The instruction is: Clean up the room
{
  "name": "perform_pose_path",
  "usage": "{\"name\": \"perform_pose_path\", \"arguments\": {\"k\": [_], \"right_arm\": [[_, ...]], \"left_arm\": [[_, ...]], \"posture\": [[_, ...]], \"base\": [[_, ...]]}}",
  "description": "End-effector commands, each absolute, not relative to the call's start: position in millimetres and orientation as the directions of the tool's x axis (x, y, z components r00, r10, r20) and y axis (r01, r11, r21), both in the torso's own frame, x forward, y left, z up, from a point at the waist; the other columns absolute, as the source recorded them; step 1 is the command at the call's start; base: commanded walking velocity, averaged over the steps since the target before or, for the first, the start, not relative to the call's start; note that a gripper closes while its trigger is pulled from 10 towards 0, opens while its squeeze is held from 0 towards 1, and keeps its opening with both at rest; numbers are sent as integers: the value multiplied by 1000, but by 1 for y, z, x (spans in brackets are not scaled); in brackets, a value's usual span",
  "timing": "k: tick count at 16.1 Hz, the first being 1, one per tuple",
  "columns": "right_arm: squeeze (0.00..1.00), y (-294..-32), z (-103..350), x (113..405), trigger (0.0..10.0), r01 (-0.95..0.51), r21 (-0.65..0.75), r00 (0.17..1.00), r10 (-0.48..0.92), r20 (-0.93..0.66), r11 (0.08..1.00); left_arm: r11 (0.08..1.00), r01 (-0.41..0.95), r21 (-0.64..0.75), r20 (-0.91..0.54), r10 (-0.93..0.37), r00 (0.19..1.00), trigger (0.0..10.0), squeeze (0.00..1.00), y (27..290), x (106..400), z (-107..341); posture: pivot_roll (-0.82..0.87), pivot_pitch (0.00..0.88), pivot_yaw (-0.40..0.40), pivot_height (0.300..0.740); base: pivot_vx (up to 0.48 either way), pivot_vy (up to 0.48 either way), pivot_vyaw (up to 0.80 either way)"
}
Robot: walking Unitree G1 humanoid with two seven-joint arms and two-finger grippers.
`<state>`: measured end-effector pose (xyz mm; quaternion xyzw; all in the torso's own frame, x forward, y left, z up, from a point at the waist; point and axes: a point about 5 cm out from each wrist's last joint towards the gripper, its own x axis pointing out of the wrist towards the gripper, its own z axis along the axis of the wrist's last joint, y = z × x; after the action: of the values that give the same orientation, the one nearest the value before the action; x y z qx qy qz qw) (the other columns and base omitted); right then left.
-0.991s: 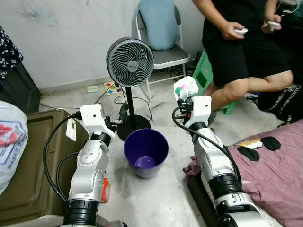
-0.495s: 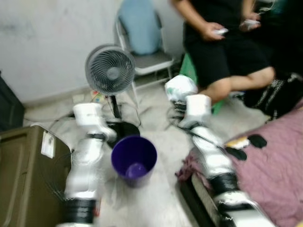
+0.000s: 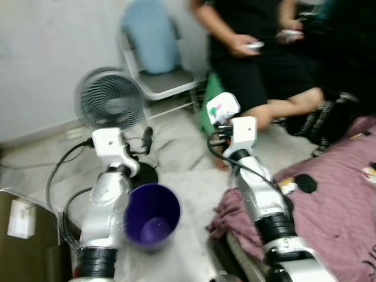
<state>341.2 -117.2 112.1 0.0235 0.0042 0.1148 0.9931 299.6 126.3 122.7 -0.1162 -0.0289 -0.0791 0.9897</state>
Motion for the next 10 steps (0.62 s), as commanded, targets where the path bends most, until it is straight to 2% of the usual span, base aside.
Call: {"name": "perform_pose_path", "arguments": {"k": [1,5,10], "right_arm": [[0,-112,117,343,10000,-232,66,973,231,17,970],[0,-110,117,343,10000,-238,50,971,238,16,970],[0,-109,119,342,10000,-246,53,969,245,24,968]], "left_arm": [[969,140,-205,63,-129,990,10000,0,134,299,122],[969,145,-200,61,-135,989,10000,0,134,299,122],[974,106,-200,56,-97,994,10000,0,137,300,122]], "posture": [[-43,0,17,740],[-43,0,20,740],[-45,0,22,740]], "base": [[0,0,0],[0,0,0],[0,0,800]]}}
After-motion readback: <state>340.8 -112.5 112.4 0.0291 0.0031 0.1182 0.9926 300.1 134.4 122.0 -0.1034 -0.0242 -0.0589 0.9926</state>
